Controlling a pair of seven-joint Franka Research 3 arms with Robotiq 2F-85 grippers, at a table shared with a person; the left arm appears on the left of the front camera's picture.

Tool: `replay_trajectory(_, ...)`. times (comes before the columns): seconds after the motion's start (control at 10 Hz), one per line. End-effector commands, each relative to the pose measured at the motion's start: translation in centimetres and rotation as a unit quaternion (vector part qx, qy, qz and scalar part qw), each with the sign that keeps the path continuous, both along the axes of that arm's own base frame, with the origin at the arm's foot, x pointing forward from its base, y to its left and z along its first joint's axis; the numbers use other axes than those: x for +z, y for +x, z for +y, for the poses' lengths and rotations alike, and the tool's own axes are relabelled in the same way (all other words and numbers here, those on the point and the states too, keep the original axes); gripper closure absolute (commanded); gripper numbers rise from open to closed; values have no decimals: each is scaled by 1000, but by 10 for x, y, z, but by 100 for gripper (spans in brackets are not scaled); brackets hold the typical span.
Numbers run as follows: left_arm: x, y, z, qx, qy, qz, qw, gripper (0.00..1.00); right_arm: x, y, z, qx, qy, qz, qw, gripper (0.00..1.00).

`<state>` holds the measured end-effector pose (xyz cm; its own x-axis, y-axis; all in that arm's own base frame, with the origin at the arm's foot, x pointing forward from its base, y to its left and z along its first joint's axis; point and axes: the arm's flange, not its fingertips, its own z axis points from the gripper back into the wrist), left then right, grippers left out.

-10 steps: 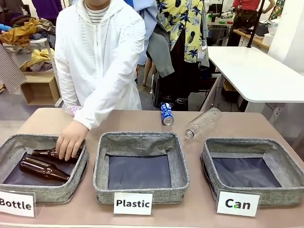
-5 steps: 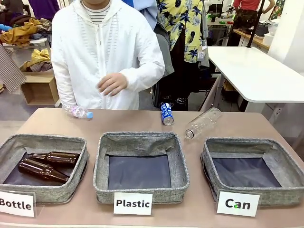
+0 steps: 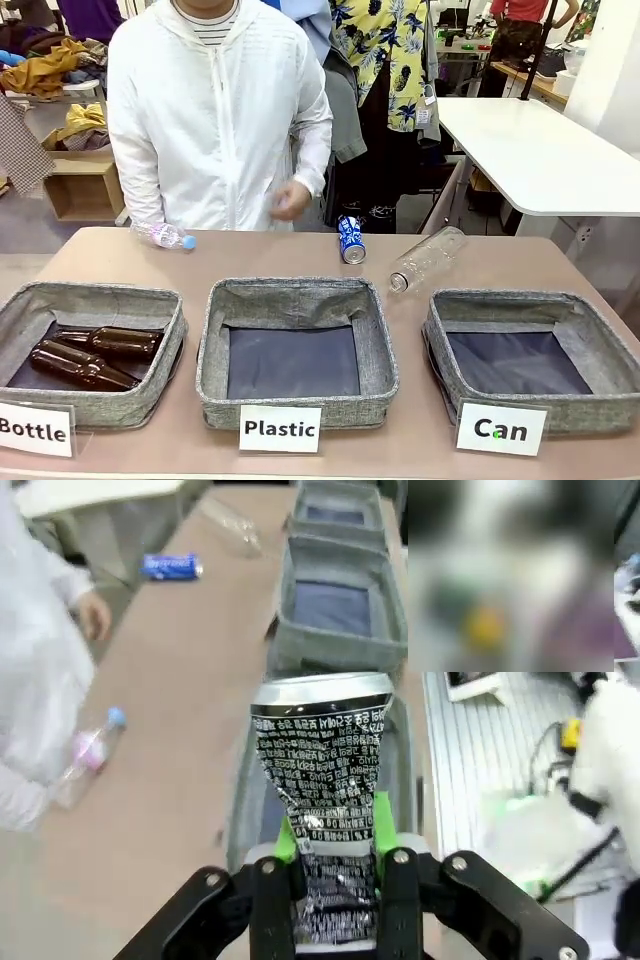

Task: Sort the can waste into the basket.
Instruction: Pick up the can waste from the table and place it in the right Fabric basket.

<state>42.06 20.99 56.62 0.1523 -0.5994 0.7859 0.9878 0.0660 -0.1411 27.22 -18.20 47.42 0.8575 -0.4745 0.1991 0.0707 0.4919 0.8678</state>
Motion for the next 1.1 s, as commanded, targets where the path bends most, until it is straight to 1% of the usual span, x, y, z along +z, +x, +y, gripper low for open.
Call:
replay_trajectory(0.0, -18, 4, -41, -19, -9, 26, 999, 69, 1, 2, -1, 3, 5, -17, 1000, 0)
replay_trajectory(0.1, -26, 10, -72, -45, -14, 40, 998, 69, 1, 2, -1, 3, 5, -17, 1000, 0)
replay_trajectory(0.2, -32, 14, -119, -66, -65, 54, 994, 69, 1, 2, -1, 3, 5, -17, 1000, 0)
replay_trajectory(0.3, -36, 16, -171, -78, -101, 83, 988, 69, 0, 0, 0, 0, 0, 0, 1000, 0)
replay_trajectory(0.4, -40, 18, -228, -61, -122, 96, 986, 69, 28, -19, -17, 29, 2, 8, 1000, 0)
replay_trajectory(0.5, -43, 18, -285, -50, -126, 86, 987, 69, 45, -35, -33, 46, -7, 24, 999, 0)
replay_trajectory(0.6, -44, 15, -333, -49, -123, 87, 987, 69, 54, -47, -48, 52, -9, 39, 998, 0)
replay_trajectory(0.7, -43, 12, -385, -44, -111, 64, 991, 69, 60, -62, -69, 31, -22, 46, 998, 0)
replay_trajectory(0.8, -42, 6, -444, -35, -111, 40, 992, 69, 63, -87, -90, 29, -26, 51, 998, 0)
replay_trajectory(0.9, -47, 6, -495, -18, -119, 4, 993, 69, 60, -112, -107, 29, -30, 46, 998, 0)
replay_trajectory(1.0, -55, 8, -539, -2, -134, -26, 991, 69, 50, -135, -118, 28, -43, 41, 998, 0)
